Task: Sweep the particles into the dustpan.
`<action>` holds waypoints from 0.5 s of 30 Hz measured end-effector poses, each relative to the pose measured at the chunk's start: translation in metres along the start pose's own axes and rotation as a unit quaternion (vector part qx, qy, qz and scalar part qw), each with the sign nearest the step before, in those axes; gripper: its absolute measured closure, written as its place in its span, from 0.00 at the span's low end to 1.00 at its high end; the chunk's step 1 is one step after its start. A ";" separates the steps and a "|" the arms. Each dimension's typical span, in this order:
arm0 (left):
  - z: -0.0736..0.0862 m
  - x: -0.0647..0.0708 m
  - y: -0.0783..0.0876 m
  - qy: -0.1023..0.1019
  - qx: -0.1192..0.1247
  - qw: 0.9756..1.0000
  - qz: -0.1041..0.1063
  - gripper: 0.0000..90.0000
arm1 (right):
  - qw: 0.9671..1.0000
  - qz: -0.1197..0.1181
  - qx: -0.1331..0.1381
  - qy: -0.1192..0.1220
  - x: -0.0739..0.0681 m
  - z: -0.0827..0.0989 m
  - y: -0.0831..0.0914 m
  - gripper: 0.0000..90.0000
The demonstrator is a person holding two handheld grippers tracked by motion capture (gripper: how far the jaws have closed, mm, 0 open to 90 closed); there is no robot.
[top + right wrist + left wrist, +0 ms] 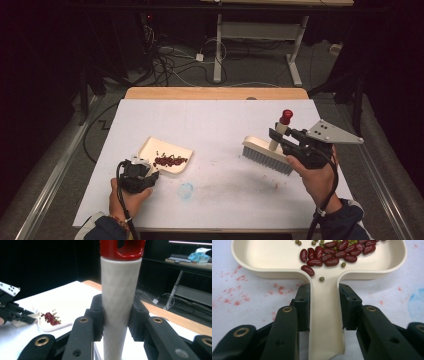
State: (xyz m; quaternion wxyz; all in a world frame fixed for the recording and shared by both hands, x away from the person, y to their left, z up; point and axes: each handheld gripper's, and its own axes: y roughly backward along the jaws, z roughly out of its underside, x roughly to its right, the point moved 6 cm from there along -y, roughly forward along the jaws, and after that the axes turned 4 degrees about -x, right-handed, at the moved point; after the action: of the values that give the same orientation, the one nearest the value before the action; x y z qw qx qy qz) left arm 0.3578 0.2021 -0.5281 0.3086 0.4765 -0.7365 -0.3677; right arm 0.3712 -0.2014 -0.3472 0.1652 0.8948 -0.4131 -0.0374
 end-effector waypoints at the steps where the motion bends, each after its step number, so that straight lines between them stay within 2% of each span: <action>1: 0.000 -0.001 0.000 0.002 0.001 1.000 -0.001 0.71 | 1.000 0.000 -0.004 -0.002 0.002 0.002 0.003 0.78; 4: 0.000 -0.003 0.000 0.007 0.002 1.000 -0.006 0.71 | 1.000 0.003 -0.013 -0.008 0.011 0.008 0.013 0.78; 7: 0.000 -0.005 0.000 0.011 0.003 1.000 -0.008 0.70 | 1.000 -0.006 -0.025 -0.018 0.018 0.014 0.022 0.78; 11: -0.001 -0.007 0.000 0.017 0.005 1.000 -0.013 0.70 | 0.998 -0.031 -0.051 -0.029 0.023 0.021 0.030 0.78; 15: -0.003 -0.009 -0.002 0.026 0.008 0.999 -0.019 0.70 | 0.994 -0.060 -0.079 -0.037 0.026 0.029 0.028 0.78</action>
State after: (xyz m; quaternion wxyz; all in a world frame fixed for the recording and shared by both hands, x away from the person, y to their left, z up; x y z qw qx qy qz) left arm 0.3643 0.2094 -0.5291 0.3169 0.5022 -0.7221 -0.3547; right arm 0.3618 -0.2454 -0.3640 0.2175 0.9001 -0.3603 -0.1132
